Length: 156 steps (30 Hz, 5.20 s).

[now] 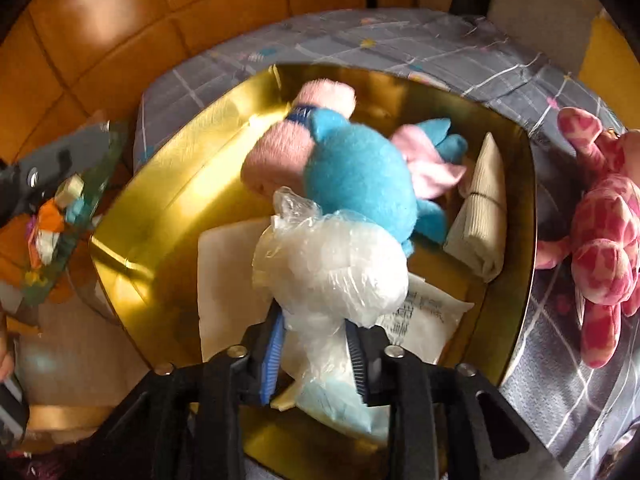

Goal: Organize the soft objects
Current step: 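Carry the white plastic bag into the gold tray and open the right tool, then move both open tools back to the remaining small items, then grasp the white knit glove with the left tool, then grasp the brown satin scrunchie with the right tool while the left tool holds the glove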

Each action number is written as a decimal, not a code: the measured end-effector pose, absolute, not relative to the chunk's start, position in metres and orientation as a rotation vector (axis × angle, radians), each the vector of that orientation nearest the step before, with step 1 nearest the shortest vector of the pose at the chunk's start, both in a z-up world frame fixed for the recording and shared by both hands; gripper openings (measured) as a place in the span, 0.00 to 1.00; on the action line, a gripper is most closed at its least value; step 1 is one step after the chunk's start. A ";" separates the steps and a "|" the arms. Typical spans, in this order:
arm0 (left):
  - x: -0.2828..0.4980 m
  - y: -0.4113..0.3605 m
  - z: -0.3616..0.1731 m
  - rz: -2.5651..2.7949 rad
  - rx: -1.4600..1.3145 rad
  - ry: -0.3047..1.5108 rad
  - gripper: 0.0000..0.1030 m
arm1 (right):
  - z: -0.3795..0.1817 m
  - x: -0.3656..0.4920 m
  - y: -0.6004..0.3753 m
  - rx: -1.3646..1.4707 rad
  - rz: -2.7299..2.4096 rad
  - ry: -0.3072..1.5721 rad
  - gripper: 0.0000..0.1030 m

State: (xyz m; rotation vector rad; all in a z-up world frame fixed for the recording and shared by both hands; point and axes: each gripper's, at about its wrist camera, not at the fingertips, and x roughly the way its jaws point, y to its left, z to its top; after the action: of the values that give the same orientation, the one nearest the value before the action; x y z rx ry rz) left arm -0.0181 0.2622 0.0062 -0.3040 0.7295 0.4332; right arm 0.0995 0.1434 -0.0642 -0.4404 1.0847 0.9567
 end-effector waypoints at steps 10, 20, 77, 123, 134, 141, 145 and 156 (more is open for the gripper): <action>-0.014 0.244 0.011 0.398 -0.266 0.718 0.60 | -0.035 0.093 0.106 -0.322 0.946 1.026 0.41; -0.014 0.225 0.018 0.362 -0.233 0.716 0.60 | 0.000 0.086 0.072 -0.247 0.848 0.900 0.42; 0.090 -0.008 0.023 -0.141 0.116 0.772 0.60 | 0.044 0.115 -0.338 0.122 -0.233 0.608 0.42; 0.268 -0.253 -0.046 -0.519 0.130 1.005 0.60 | 0.019 0.106 -0.402 0.524 -0.205 0.576 0.42; 0.306 -0.270 -0.082 -0.550 0.028 1.088 0.35 | 0.013 0.111 -0.401 0.536 -0.192 0.606 0.42; 0.281 -0.217 -0.056 -0.516 -0.033 1.022 0.34 | 0.012 0.109 -0.407 0.577 -0.192 0.599 0.42; 0.250 -0.179 -0.045 -0.493 -0.015 1.002 0.35 | 0.010 0.107 -0.412 0.609 -0.200 0.595 0.42; 0.161 -0.087 -0.024 -0.448 -0.056 0.953 0.35 | 0.002 0.115 -0.400 0.648 -0.115 0.716 0.42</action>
State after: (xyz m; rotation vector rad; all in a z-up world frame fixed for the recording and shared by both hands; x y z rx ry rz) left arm 0.1612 -0.0875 -0.0238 -0.0560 0.9528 -0.4476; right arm 0.1147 -0.4001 0.0020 0.6480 0.7160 -0.1147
